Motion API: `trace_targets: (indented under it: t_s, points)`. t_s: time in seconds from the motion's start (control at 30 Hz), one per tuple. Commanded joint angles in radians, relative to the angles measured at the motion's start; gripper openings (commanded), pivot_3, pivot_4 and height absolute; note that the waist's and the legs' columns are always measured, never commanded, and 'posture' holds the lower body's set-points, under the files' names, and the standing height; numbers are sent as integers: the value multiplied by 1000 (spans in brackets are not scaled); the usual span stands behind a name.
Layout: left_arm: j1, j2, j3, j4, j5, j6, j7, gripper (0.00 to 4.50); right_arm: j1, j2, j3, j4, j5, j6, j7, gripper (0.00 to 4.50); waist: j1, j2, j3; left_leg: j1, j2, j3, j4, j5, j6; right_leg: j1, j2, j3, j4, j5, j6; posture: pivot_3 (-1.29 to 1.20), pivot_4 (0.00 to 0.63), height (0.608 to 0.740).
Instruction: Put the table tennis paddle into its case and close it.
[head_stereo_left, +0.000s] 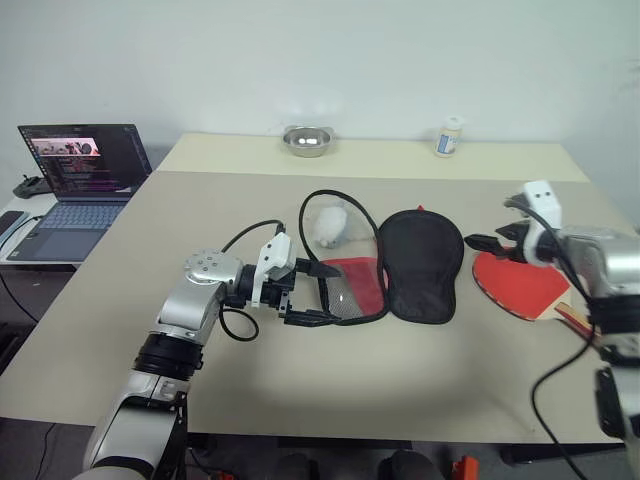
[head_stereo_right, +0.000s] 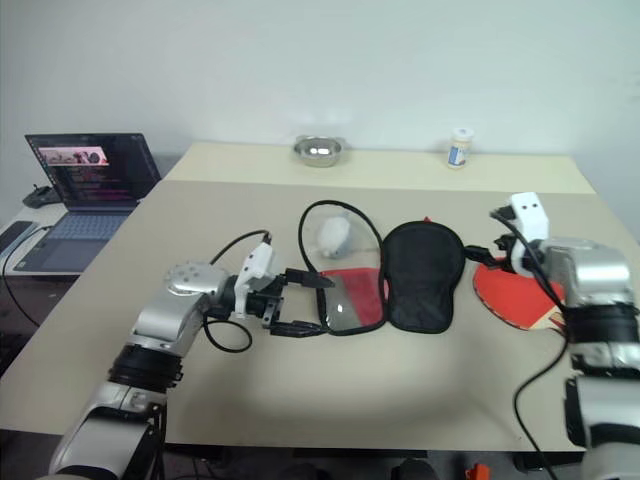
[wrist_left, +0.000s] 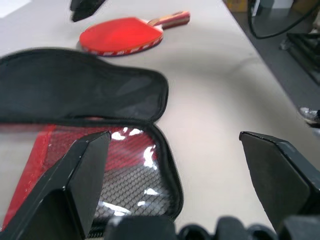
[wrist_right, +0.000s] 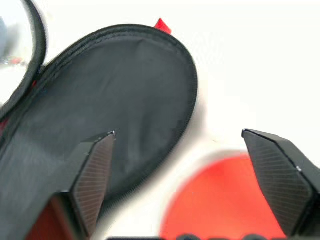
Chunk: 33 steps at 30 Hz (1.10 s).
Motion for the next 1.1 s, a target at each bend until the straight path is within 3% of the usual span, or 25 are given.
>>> trace_targets:
  t_s: [0.03, 0.2, 0.43, 0.9, 1.1]
  points:
    - [-33, -14, -7, -114, -35, 39, 21, 4500, 198, -116, -136, -326, 101, 80, 90, 4481, 8, 0, 0, -1, 0, 0, 0, 0, 0, 0, 0, 0, -1, 0, 0, 0, 150, 740]
    - [-87, -46, -26, -175, -35, 105, 73, 4500, 515, -226, -320, -489, 117, 14, 159, 4481, 17, 0, 0, -1, -1, -1, 1, 0, 0, 1, 0, -1, -1, 0, 0, 0, 150, 740]
    - [-123, -75, -56, -160, -18, 79, 65, 4500, 675, -308, -387, -294, 65, -54, 180, 4481, 4, 0, 0, 7, 0, 3, 1, 0, 0, 4, 2, 4, 4, 0, 1, 0, 150, 740]
    - [-136, -65, -68, -126, -10, 54, 60, 4500, 345, -259, -44, 232, -103, -322, 198, 4481, 4, 1, 0, 7, -1, 5, 1, 1, -1, 4, 3, 5, 4, 0, 1, 0, 150, 740]
    - [-130, -51, -66, -136, -14, 57, 67, 4500, 236, -245, 42, 451, -166, -397, 257, 4481, 3, 0, 0, 10, 0, 5, 2, 1, -1, 7, 3, 5, 3, 0, 1, 0, 150, 740]
